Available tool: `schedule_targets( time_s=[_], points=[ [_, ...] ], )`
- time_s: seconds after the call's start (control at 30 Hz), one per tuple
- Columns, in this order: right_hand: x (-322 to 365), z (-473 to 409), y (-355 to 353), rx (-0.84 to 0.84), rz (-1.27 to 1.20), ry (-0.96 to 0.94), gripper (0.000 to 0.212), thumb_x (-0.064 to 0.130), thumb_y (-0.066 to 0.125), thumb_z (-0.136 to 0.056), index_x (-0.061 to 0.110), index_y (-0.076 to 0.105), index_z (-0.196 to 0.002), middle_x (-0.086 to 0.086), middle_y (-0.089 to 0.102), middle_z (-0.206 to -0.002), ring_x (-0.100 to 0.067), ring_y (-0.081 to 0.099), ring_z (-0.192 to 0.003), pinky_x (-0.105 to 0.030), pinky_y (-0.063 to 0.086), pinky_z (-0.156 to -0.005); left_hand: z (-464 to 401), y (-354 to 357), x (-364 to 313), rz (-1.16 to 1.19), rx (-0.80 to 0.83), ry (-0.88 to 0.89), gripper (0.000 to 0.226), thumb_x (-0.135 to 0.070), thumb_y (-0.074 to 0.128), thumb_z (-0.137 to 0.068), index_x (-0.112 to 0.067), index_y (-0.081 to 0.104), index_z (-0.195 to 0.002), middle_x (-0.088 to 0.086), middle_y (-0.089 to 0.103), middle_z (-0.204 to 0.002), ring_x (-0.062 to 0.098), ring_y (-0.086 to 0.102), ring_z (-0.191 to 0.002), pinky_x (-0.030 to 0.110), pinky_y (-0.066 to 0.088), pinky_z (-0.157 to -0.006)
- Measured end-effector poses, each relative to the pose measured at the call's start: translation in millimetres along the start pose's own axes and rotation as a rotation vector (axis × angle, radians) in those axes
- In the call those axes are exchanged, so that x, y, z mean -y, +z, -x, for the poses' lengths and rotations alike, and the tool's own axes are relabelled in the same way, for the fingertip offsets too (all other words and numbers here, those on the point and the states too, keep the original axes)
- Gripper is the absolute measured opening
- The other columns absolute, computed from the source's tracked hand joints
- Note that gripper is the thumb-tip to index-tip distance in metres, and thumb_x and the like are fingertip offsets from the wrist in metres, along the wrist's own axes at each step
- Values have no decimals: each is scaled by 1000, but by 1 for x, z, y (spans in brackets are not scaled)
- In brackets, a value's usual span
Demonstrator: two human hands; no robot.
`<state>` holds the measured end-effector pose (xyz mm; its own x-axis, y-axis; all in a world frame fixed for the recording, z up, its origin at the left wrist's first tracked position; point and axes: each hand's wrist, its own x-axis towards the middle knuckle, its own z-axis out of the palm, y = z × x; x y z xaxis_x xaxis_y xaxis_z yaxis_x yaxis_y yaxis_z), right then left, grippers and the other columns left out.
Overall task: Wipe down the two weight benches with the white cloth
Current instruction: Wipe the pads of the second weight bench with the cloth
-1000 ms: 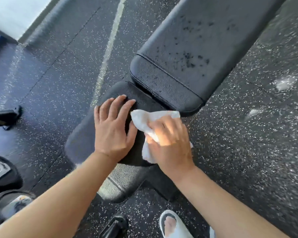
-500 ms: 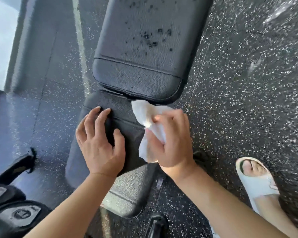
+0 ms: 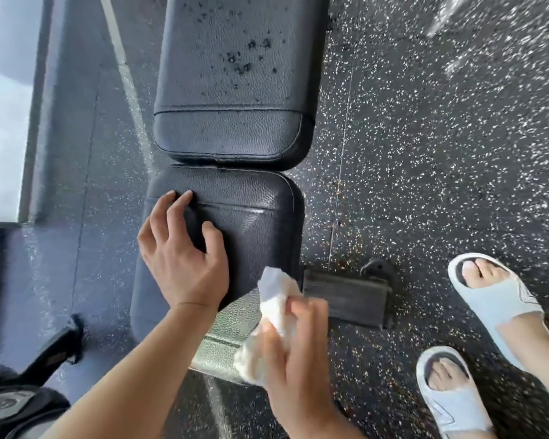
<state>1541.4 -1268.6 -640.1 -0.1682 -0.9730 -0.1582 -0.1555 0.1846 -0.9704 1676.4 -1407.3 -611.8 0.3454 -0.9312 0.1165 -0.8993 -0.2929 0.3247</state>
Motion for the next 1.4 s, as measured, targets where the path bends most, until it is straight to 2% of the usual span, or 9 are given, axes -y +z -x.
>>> schedule_targets(
  time_s=[0.17, 0.3, 0.43, 0.7, 0.8, 0.93, 1.07, 1.2, 1.4],
  points=[
    [1, -20, -3, 10, -34, -56, 31, 28, 57, -96, 31, 46, -125, 14, 39, -119, -12, 49, -109, -24, 41, -93, 2, 0, 0, 15, -22, 3, 48, -37, 50, -94, -30, 58, -141, -7, 50, -154, 34, 43, -134, 55, 35, -116],
    [13, -124, -4, -178, 5, -105, 23, 24, 57, -101, 5, 54, -113, -4, 46, -107, -21, 47, -95, -39, 45, -84, 2, 2, 0, 16, -27, -1, 47, -38, 51, -95, -32, 58, -141, -10, 50, -154, 32, 42, -135, 56, 37, -114],
    [24, -159, 0, -266, -10, -49, 19, 22, 61, -100, 8, 57, -111, -3, 48, -110, -20, 49, -99, -38, 46, -91, 4, 1, 1, 23, -27, 0, 47, -36, 52, -95, -31, 59, -141, -7, 51, -154, 34, 42, -135, 56, 36, -114],
    [-6, 41, 0, 128, -150, 21, 33, 23, 49, -104, 22, 49, -138, 12, 46, -115, -12, 60, -94, -23, 49, -75, 3, 0, -3, 7, -32, -4, 48, -37, 50, -94, -29, 59, -141, -6, 51, -153, 35, 44, -135, 54, 34, -117],
    [-14, 47, -4, 219, -112, 5, 31, 27, 47, -107, 18, 49, -137, 7, 45, -120, -12, 57, -108, -32, 50, -88, 2, 0, -2, 4, -36, 4, 48, -37, 50, -95, -28, 59, -141, -5, 51, -153, 35, 44, -134, 51, 33, -118],
    [-17, 24, -17, 239, 15, -153, 38, 36, 48, -107, 21, 42, -141, 13, 35, -138, -7, 45, -125, -17, 37, -103, 2, 0, -3, 1, -30, 6, 48, -36, 50, -95, -27, 60, -141, -4, 52, -153, 35, 45, -133, 49, 33, -118],
    [-20, 16, -24, 303, 51, -169, 35, 32, 56, -102, 21, 44, -133, 7, 39, -128, -14, 50, -116, -28, 45, -99, 2, 0, -2, 2, -34, 18, 47, -35, 51, -95, -26, 60, -140, -3, 53, -152, 34, 45, -134, 51, 34, -117],
    [-4, -22, -30, 198, 58, -140, 27, 31, 53, -104, 25, 45, -128, 10, 38, -122, -9, 47, -111, -19, 40, -95, 2, 1, -1, 2, -47, 17, 47, -35, 53, -95, -28, 59, -141, -5, 52, -152, 30, 44, -135, 51, 34, -118],
    [53, -168, -7, 88, 566, -405, 22, 23, 68, -88, 7, 65, -103, -12, 56, -104, -32, 51, -93, -43, 44, -76, 3, 4, 6, -20, -41, 7, 49, -38, 52, -94, -34, 55, -143, -11, 48, -154, 26, 40, -137, 52, 34, -118]
  ],
)
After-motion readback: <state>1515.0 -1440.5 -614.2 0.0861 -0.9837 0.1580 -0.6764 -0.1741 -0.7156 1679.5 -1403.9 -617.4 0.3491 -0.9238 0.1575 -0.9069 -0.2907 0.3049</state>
